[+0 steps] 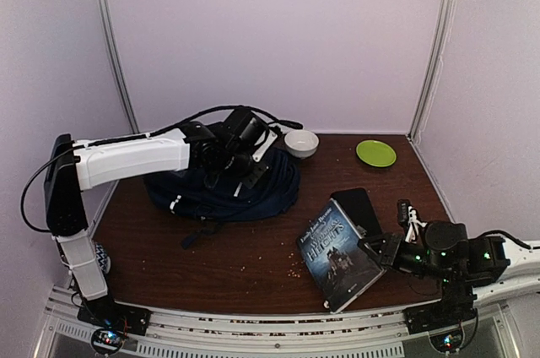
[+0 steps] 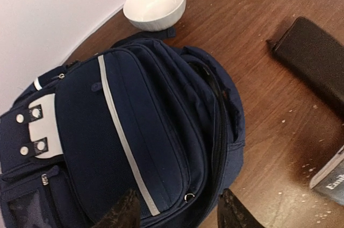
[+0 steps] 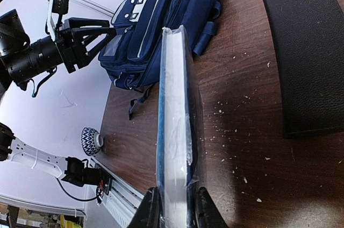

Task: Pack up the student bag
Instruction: Pick up the book from the center of the board.

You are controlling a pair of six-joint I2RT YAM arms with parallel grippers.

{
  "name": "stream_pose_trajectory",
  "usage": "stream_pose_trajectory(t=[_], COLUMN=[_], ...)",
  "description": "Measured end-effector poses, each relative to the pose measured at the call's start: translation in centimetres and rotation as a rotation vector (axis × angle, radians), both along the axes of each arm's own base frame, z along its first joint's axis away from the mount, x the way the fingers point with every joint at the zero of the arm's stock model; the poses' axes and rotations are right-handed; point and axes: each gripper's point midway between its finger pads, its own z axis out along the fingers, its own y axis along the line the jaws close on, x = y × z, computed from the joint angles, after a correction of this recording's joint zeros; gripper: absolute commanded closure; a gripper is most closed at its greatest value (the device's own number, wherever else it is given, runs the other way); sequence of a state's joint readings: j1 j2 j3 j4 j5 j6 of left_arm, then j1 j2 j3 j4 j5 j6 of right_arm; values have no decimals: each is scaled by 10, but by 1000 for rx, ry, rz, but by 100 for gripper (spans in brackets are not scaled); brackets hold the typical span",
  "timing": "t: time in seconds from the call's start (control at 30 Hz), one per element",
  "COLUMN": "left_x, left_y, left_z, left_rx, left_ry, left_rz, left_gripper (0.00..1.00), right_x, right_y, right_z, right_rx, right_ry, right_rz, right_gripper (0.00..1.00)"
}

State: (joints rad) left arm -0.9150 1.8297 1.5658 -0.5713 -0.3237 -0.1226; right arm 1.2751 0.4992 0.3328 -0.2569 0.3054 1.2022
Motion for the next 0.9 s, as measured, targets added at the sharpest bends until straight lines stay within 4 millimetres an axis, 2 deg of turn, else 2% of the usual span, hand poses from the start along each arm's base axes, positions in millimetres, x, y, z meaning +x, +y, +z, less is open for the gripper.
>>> stream_pose_trajectory(t=[0.07,0.13,0.23,0.33,0.4,0.5,0.67,0.73,0.9], left_x=[-4,-18,-57,-102,-127,-156,-177,-183,-197], left_y=[5,15,19,11,7,1,-5,-7,-12], left_z=[6,20,59,103,116,112,98,102,118], left_rx=[-108,-230,-439,-630,-713,-782,-821,-846,-911], left_ry=[47,82,102,116,147,239,367,389,412], left_rz=[-15,-43,-158,-350,-463,-588,-682,-718,-814], left_gripper=[8,3,2,2,2,2,2,2,2], right_x=[-1,-3,-9,-19,-26,-37,-48,-50,-53], right_y=[1,4,12,21,27,36,50,57,66], right_z=[2,6,12,26,41,69,104,111,110], right_rx=[7,18,25,28,45,92,162,175,164], right_ry=[-3,-11,-33,-61,-84,-127,-185,-196,-201], right_rz=[17,42,106,198,255,344,437,465,504], right_gripper=[100,100,100,100,100,100,100,100,100])
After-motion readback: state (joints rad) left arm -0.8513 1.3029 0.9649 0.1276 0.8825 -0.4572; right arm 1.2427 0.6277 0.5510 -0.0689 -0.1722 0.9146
